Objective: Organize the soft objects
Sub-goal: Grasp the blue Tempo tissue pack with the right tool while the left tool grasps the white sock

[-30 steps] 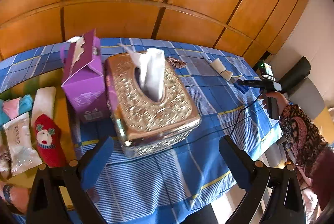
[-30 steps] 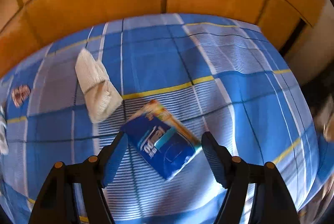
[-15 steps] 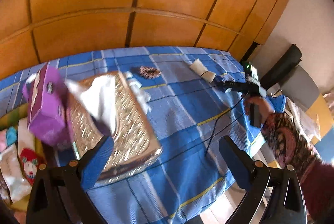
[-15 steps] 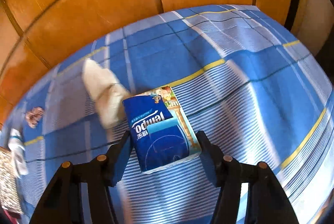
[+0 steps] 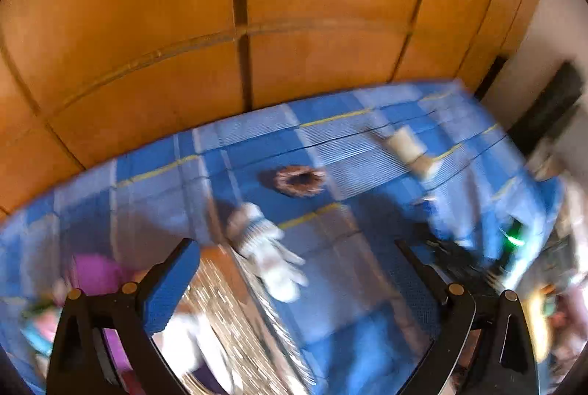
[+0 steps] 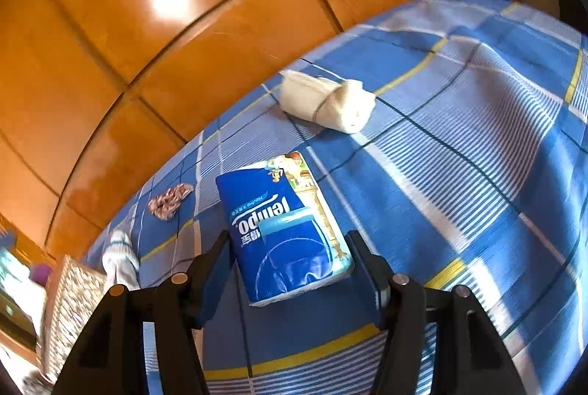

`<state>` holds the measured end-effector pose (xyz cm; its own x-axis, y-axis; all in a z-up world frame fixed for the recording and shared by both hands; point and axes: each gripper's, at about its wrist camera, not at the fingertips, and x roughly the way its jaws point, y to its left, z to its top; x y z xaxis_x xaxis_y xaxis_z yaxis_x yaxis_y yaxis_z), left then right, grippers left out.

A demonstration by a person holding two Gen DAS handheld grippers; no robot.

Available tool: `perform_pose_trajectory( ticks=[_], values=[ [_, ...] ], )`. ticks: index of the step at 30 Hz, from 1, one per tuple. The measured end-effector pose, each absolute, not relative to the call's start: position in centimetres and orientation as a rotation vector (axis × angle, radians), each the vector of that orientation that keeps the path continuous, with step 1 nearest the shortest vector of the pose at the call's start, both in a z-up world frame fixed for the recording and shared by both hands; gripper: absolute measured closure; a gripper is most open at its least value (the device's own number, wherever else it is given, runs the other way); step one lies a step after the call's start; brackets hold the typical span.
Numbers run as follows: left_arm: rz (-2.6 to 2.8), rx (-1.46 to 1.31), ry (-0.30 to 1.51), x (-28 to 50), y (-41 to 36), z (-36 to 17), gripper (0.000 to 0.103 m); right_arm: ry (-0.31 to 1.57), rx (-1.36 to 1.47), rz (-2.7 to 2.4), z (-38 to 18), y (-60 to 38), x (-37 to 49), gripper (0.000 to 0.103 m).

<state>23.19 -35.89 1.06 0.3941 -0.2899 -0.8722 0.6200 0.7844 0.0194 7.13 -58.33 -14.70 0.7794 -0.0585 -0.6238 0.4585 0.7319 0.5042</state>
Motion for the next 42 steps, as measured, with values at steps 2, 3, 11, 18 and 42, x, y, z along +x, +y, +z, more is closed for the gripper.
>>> perform_pose_trajectory(
  ticks=[2,3,11,18,42],
  values=[
    [-0.554,0.456,1.025,25.2,-37.9,-0.2,0.002,0.603,0.705,-0.298,-14.8,-58.3,6.9,0.042],
    [-0.537,0.494,1.031,25.8,-38.6,-0.9,0.002,0.593,0.722,-0.291,-14.9,-58.6,6.8,0.042],
    [-0.399,0.78,1.286,32.0,-42.7,-9.6,0.015,0.533,0.764,-0.256,-15.4,-59.3,6.4,0.041],
    [-0.295,0.789,1.482,34.4,-42.5,-14.2,0.012,0.502,0.775,-0.245,-15.4,-59.3,5.7,0.041],
    [-0.509,0.61,1.428,27.5,-43.5,-15.3,0.022,0.463,0.789,-0.253,-15.6,-59.6,5.3,0.042]
  ],
)
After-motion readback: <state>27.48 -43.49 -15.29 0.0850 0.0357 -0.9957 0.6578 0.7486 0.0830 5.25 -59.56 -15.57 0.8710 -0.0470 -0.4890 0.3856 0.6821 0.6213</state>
